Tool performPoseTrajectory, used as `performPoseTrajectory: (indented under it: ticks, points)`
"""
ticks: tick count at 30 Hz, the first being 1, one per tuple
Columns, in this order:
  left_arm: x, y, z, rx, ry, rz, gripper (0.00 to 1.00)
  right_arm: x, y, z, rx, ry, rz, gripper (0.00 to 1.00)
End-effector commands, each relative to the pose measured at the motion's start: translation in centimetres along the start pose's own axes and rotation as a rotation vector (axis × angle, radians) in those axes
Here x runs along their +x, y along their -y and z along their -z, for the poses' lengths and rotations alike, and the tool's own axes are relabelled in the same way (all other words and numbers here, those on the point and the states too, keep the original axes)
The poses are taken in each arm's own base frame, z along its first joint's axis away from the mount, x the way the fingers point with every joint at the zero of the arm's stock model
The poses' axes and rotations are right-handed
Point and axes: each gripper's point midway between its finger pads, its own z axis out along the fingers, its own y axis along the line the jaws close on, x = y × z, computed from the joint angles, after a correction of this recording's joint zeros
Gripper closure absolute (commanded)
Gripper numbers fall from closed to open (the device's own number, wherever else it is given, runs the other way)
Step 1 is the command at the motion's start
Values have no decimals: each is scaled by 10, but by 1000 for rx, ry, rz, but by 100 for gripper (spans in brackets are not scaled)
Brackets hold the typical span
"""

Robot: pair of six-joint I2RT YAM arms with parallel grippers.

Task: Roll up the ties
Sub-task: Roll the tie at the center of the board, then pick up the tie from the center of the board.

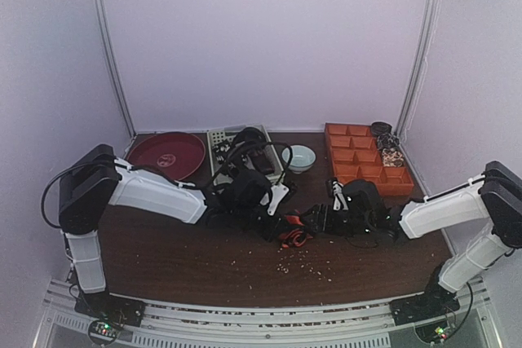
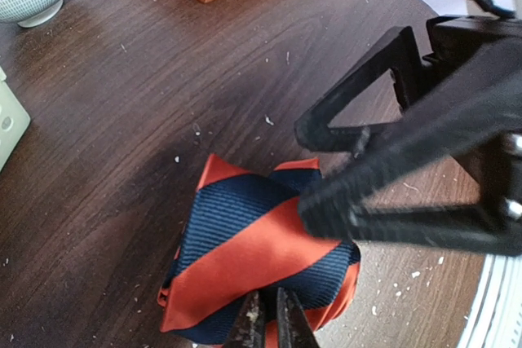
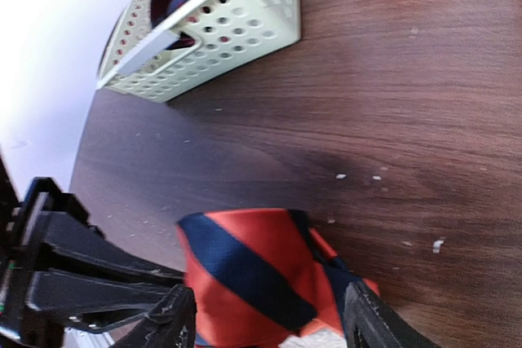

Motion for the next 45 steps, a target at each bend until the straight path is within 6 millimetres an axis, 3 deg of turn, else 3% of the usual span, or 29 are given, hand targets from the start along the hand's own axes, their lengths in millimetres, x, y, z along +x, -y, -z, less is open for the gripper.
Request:
performPoseTrajectory:
  ticks: [1,7,12,19,25,27,33,37,45]
  points:
    - [-6,-5,-5,-16,6,-8,92,-7,-28,-4,-101,-12,-2,37]
    - [-7,-6,-5,-27,8,-5,92,2,-21,-17,-64,-55,-9,40]
    - [-15,-13,3,-75,32,38,88,15,-6,-20,-34,-73,-50,55]
    - [-10,-33,43,-99,123,282,64,27,1,-15,-85,-61,-116,60]
    - [-5,-22,61,45,255,444,37,35,-2,-13,-171,-54,-189,61]
    - [-6,-22,57,81,277,468,31,38,-2,-15,-183,-63,-199,61]
    - [-13,-23,33,149,299,453,29,44,6,-11,-186,-52,-210,61]
    - [0,-24,13,161,234,474,29,48,10,-9,-181,-55,-205,61]
    - [9,-8,5,306,279,542,32,56,21,-9,-163,-63,-207,63]
